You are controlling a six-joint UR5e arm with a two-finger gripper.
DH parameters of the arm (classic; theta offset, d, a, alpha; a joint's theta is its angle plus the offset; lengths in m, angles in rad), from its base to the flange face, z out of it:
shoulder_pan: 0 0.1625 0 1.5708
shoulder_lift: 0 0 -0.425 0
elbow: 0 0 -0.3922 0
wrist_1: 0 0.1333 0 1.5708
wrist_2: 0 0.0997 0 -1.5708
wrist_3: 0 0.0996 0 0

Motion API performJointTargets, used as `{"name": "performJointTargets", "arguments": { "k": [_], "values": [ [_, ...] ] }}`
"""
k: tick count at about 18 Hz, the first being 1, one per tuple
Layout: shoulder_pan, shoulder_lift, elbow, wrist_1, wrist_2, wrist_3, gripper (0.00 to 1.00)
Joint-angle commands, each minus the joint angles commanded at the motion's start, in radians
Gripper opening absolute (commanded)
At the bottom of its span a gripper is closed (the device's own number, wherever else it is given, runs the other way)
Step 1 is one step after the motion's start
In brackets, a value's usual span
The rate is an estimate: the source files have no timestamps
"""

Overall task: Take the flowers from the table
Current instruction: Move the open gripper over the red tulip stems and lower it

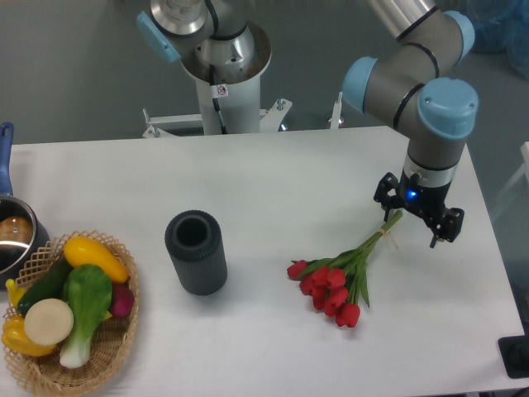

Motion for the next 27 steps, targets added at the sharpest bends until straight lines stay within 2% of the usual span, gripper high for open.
{"name": "performJointTargets", "arguments": {
  "k": [3,12,19,24,25,27],
  "values": [
    [0.002,-0.002,-0.042,0.028,-0.002,-0.011,1.00],
    [-0.043,-0.038,-0.045,0.028,0.008,-0.037,1.00],
    [-0.067,-0.071,-0.032,0.029,0.006,-0.127,1.00],
    [-0.112,-0.080,-0.040,0.028,0.008,-0.173,1.00],
    [-0.126,-0.083,-0.042,0.029,0.008,-0.184,1.00],
    [-0.140,-0.092,-0.036,0.029,0.008,-0.190,0.91]
  ]
}}
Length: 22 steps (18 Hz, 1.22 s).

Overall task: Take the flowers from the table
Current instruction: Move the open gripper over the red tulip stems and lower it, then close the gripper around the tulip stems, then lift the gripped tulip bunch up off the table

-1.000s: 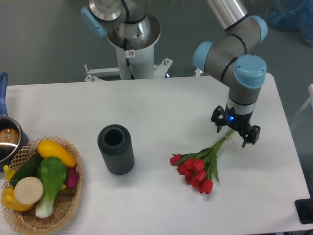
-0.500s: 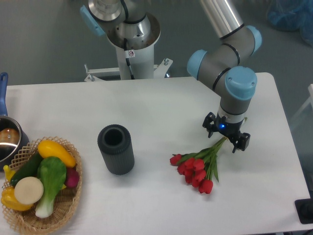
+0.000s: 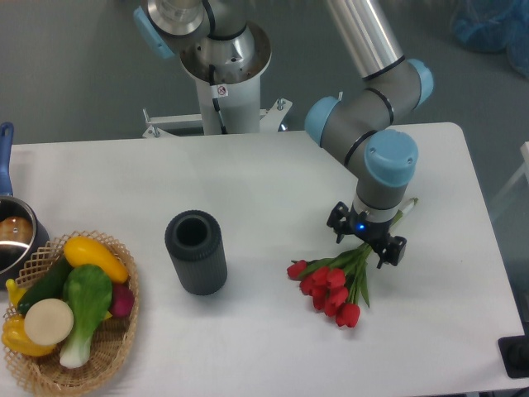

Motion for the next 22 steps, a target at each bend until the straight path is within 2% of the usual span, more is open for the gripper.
{"name": "performJointTargets", "arguments": {
  "k": [2,4,5,6,7,9,14,18,22],
  "values": [
    [-0.006,-0.005,0.005,0.002,0.000,-0.014,0.77],
    [-0.005,-0.005,0.008,0.002,-0.002,-0.023,0.47],
    [-0.005,-0.003,0.008,0.002,-0.002,-0.026,0.25],
    [-0.005,-0.002,0.008,0.002,-0.002,-0.026,0.12],
    [-0.003,0.001,0.009,0.003,-0.002,-0.020,0.07],
    [0.003,0.009,0.028,0.002,-0.003,-0.029,0.00],
    [0.043,0.040,0.084,-0.009,0.000,-0.064,0.00],
    [0.046,0.037,0.136,-0.020,0.002,-0.064,0.00],
    [0.046,0.029,0.234,-0.162,0.002,-0.060,0.00]
  ]
}}
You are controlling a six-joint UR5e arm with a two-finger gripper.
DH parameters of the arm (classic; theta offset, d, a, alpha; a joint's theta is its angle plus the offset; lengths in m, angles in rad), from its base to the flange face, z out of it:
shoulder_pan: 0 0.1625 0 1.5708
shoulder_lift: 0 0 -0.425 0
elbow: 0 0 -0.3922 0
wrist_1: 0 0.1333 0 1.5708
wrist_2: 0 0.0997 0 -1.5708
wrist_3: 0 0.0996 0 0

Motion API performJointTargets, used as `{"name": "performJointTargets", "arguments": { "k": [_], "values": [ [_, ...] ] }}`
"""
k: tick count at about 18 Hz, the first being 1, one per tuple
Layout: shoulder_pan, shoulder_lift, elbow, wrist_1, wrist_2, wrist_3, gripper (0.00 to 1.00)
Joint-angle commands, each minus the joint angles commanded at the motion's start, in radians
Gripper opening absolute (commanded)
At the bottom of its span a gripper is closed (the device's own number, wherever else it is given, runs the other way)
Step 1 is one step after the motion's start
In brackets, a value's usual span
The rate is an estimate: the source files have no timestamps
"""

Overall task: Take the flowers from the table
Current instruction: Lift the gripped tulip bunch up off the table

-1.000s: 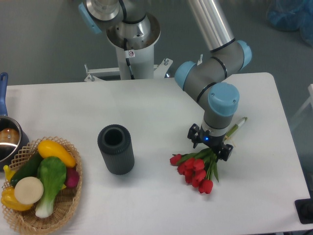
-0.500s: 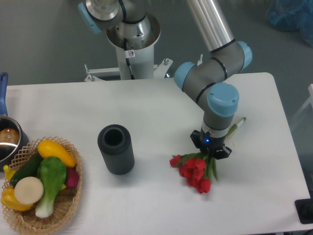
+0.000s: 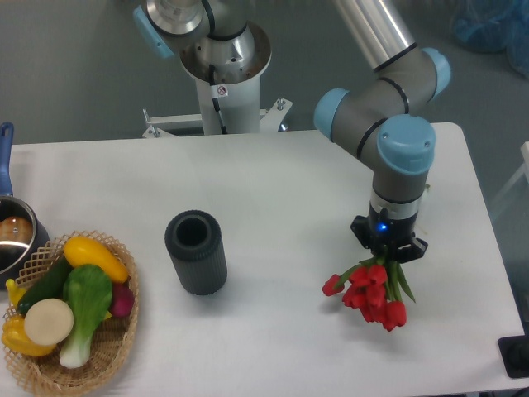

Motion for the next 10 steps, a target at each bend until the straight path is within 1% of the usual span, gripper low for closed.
{"name": "performJointTargets", "arguments": {
  "k": [2,5,7,10],
  "values": [
    [-0.002,-0.012,0.057,-0.060,-0.002,0.008,0.00],
    [-0.002,-0.031,0.121,-0.126,-0.002,0.021,0.00],
    [-0.002,-0.035,0.149,-0.149,-0.002,0.034,0.00],
    [0.000,-0.043,0.158,-0.152,-0.002,0.068,0.00]
  ]
}}
